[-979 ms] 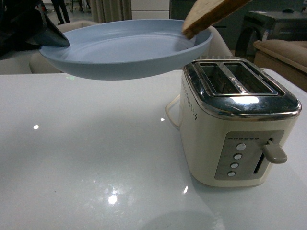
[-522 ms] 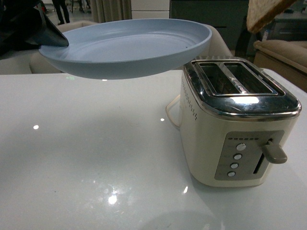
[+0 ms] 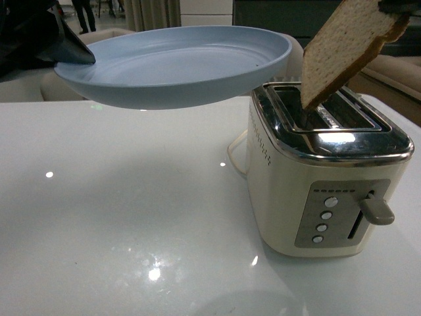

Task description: Left arm holds plate, right arm toasts bread

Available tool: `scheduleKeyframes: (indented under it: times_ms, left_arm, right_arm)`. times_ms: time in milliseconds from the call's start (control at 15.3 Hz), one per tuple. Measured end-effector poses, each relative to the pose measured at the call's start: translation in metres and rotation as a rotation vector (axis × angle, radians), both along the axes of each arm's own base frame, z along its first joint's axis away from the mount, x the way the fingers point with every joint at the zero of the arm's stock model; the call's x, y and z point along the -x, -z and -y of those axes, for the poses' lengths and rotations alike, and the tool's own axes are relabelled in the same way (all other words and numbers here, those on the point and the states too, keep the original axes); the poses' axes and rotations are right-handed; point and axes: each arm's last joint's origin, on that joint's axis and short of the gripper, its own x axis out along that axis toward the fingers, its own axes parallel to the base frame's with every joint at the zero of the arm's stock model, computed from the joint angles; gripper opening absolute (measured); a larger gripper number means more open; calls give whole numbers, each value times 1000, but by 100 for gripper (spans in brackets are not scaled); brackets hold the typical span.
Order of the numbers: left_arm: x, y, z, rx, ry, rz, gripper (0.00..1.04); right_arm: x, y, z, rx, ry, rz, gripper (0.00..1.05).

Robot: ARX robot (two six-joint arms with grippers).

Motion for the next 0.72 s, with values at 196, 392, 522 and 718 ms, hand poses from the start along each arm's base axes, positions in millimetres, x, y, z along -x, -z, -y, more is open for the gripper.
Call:
scheduleKeyframes:
  times_ms: [196, 392, 522, 718]
  left_arm:
    - [0, 0, 0, 0, 0, 0, 2]
    - [0, 0, 0, 0, 0, 0, 2]
    - [0, 0, 0, 0, 0, 0, 2]
    - [0, 0, 0, 0, 0, 0, 2]
  right_arm:
    - [-4, 12, -9, 11, -18, -40, 3]
    - [-5, 19, -16, 21, -33, -70, 3]
    - [-6, 26, -17, 28, -35, -117, 3]
    - [-11, 28, -19, 36, -34, -161, 3]
